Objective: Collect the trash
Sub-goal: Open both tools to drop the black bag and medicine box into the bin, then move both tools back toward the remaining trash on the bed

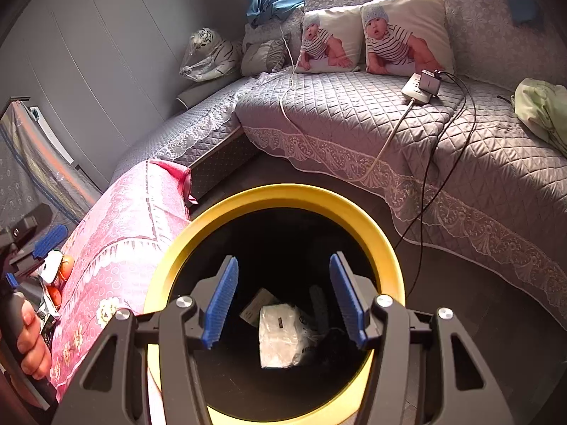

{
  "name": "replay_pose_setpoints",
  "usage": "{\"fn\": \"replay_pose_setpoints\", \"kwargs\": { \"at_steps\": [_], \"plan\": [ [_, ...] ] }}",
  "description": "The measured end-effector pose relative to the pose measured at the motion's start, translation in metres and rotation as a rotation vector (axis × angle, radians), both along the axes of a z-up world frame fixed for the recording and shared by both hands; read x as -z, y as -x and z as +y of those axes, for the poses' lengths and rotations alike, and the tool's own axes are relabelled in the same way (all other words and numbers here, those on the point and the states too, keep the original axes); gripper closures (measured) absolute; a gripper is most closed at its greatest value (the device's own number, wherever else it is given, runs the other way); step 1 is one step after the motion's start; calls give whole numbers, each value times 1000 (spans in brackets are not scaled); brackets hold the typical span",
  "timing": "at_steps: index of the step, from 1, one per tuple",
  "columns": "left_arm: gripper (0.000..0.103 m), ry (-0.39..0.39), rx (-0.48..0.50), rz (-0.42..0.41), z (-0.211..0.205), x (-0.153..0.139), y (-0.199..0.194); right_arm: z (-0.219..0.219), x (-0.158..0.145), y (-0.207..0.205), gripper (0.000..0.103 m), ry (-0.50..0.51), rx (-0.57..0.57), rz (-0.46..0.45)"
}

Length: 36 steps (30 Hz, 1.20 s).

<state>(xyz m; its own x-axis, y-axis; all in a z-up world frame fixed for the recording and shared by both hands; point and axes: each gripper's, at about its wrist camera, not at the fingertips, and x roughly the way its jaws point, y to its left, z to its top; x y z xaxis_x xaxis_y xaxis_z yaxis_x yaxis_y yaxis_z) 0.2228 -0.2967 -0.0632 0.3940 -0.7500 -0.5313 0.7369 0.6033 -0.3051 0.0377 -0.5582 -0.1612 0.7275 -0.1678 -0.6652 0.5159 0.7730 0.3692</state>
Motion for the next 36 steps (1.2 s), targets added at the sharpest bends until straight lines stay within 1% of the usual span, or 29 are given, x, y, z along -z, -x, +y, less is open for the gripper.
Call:
{"fn": "replay_pose_setpoints", "kwargs": {
  "at_steps": [4,6,8,10,12,15,21,24,25,26,29,32,36],
  "plan": [
    [12,97,-94,-114,56,-48,-5,13,-6,-7,51,7,-38,-5],
    [10,155,-146,-147,94,-69,-9,22,-9,-12,51,12,-67,-8],
    [10,196,-213,-189,135,-85,-12,32,-13,-17,51,22,-98,-11],
    [9,213,-281,-222,175,-96,-14,44,-16,-24,50,29,-130,-11],
    [9,196,-362,-272,216,-100,-12,56,-19,-31,50,36,-168,-11],
    [9,124,-486,-348,272,-101,-9,76,-25,-42,50,58,-219,-6],
    [9,1,-694,-395,382,-85,5,115,-32,-67,50,92,-304,9],
    [9,-58,-774,-418,426,-72,15,135,-34,-80,50,106,-344,22],
    [9,-71,-789,-426,437,-66,19,141,-34,-84,50,111,-358,26],
    [8,-81,-784,-428,447,-61,23,149,-35,-88,50,117,-372,30],
    [8,-102,-737,-444,466,-44,36,170,-38,-99,50,135,-412,38],
    [8,-161,-677,-458,472,-26,43,191,-40,-108,50,158,-453,50],
    [8,-242,-572,-399,469,4,36,214,-44,-118,49,188,-496,60]
  ]
}}
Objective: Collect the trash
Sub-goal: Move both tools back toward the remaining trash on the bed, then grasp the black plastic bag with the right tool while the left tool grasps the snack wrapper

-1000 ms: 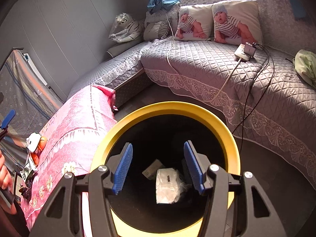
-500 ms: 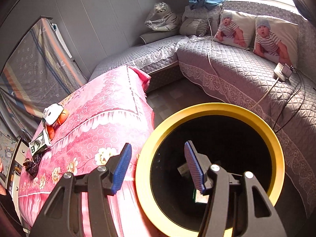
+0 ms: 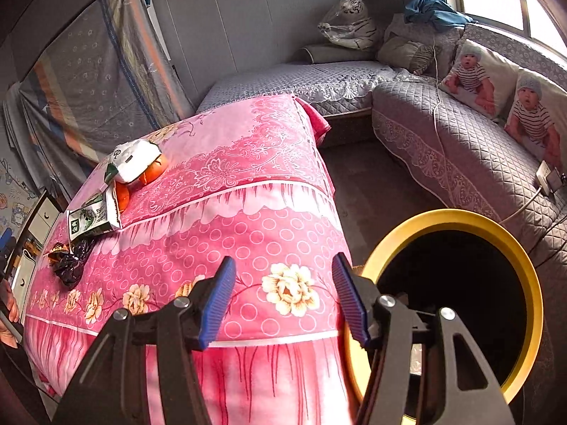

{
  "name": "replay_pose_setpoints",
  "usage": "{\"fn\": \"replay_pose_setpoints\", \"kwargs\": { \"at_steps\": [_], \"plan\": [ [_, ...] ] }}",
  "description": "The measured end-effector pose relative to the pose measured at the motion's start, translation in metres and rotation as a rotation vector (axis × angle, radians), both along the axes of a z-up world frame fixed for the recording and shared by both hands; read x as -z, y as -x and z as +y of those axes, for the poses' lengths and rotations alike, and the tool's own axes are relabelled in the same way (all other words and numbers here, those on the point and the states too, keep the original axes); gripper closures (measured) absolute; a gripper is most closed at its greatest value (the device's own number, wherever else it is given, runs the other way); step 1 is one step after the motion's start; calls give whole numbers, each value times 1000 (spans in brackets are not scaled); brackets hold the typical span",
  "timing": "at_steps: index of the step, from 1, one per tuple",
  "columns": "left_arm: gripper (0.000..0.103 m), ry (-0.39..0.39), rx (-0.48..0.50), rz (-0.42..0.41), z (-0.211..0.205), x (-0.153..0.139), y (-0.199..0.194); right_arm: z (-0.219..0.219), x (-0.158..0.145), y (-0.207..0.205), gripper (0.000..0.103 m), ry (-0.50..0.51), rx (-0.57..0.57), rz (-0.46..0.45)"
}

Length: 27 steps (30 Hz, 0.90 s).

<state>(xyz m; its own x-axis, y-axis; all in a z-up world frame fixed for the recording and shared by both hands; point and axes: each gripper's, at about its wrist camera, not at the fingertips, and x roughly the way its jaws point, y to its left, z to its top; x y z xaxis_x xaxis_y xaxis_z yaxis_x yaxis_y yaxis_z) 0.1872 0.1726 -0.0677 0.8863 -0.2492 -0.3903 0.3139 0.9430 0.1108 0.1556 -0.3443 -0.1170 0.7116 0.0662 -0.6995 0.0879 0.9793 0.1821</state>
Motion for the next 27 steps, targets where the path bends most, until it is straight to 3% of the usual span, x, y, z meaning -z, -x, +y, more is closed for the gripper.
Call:
{"fn": "replay_pose_setpoints", "kwargs": {
  "at_steps": [7,10,16,19,23,27],
  "plan": [
    [9,-75,94,151,-10,43,-24,27,2,-13,44,11,-52,18],
    [9,-72,151,191,-11,48,-32,34,4,-16,44,23,-68,24],
    [9,-141,216,261,-20,59,-57,41,6,-21,44,23,-73,31],
    [10,-117,251,316,-19,65,-73,42,6,-22,44,20,-76,31],
    [44,-98,265,371,-17,75,-84,44,5,-20,44,13,-90,30],
    [51,-112,259,343,-18,73,-79,54,-1,-19,44,-3,-151,12]
  ]
}}
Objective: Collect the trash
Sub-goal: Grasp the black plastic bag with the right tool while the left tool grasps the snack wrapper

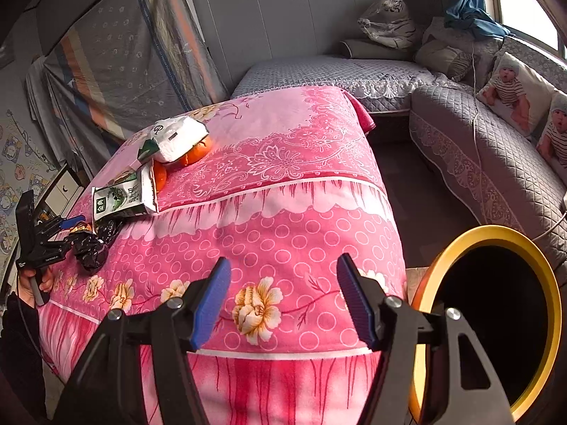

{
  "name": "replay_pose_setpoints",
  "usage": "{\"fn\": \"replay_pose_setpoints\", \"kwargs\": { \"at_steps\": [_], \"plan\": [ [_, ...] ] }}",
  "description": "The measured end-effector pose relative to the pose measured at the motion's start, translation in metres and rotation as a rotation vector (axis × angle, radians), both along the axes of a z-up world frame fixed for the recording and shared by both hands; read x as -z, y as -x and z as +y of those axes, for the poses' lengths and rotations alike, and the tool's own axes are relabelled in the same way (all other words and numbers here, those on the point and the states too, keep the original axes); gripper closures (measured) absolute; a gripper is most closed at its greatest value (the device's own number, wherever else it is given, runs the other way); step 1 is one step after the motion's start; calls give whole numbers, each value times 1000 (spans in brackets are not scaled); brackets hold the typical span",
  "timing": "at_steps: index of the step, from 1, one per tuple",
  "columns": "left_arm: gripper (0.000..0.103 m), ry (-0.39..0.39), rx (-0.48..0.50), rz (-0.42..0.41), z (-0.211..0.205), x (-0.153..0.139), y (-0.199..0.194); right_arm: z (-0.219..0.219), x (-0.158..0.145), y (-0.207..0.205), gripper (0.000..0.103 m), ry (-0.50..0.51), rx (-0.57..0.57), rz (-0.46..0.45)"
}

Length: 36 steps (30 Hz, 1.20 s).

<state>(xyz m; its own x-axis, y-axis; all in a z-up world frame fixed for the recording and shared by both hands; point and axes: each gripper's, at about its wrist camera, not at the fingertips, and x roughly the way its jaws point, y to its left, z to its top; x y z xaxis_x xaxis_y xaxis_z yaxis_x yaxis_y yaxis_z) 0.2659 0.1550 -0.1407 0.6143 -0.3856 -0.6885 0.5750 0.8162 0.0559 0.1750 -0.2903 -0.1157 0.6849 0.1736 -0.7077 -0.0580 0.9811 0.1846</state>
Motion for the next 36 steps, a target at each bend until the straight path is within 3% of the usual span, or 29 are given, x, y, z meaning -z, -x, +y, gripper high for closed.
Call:
{"fn": "replay_pose_setpoints", "kwargs": {
  "at_steps": [8,14,17,22,29,36],
  "plan": [
    [61,50,-27,-49,11,-20,30,98,-18,2,44,57,-335,-71],
    [61,106,-102,-93,32,-32,67,193,-8,-2,44,165,-574,-84],
    [62,142,-155,-126,44,-40,86,229,-1,-11,44,198,-636,-67],
    [63,188,-262,-188,59,-55,110,275,8,-29,44,264,-681,-54],
    [63,244,-395,-263,67,-75,141,300,32,-50,45,317,-677,12],
    [63,291,-409,-285,62,-82,157,299,43,-57,63,297,-671,58]
  ]
}}
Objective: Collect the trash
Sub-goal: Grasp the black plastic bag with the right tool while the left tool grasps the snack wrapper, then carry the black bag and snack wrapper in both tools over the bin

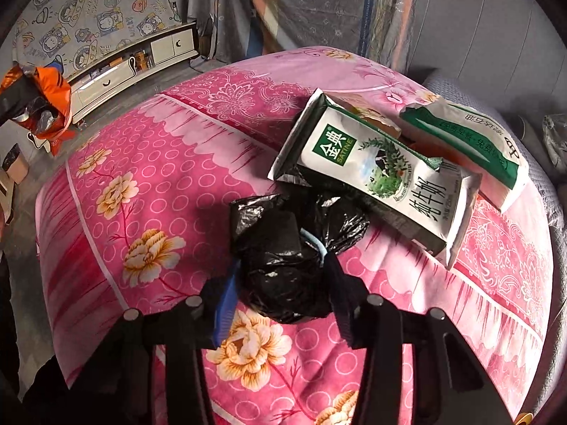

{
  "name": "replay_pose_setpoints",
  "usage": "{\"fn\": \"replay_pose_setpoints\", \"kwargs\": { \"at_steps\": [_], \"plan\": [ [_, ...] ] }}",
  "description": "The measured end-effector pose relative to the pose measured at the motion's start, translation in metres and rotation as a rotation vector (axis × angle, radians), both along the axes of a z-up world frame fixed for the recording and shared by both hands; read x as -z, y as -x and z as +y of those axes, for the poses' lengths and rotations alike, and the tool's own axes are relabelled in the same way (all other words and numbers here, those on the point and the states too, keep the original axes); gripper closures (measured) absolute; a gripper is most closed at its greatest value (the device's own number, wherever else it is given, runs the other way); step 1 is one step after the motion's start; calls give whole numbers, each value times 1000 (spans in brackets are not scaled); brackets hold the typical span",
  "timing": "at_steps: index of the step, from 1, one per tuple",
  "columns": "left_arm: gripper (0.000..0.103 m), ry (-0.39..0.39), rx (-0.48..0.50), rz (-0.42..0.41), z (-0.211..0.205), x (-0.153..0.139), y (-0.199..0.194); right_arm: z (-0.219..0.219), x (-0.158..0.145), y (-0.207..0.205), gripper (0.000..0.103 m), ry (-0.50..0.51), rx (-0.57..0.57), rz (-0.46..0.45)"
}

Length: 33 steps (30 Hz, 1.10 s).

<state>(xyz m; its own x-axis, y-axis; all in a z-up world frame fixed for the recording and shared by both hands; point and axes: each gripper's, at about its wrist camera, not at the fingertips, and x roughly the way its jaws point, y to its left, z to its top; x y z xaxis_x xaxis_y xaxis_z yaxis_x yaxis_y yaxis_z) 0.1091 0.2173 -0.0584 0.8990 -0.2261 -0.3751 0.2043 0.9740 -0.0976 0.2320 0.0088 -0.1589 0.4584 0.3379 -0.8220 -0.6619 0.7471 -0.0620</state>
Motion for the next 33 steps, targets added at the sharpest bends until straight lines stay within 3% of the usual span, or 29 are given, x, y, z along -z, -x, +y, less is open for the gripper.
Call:
{"fn": "replay_pose_setpoints", "kwargs": {
  "at_steps": [9,22,33],
  "plan": [
    [63,42,-15,19,-4,6,-4,-20,-10,1,84,-76,33,40],
    [63,60,-45,41,-18,-2,0,-84,-60,36,86,-360,-24,221],
    [63,49,89,55,-69,-12,-10,-173,-87,65,86,-512,82,188]
  ]
}}
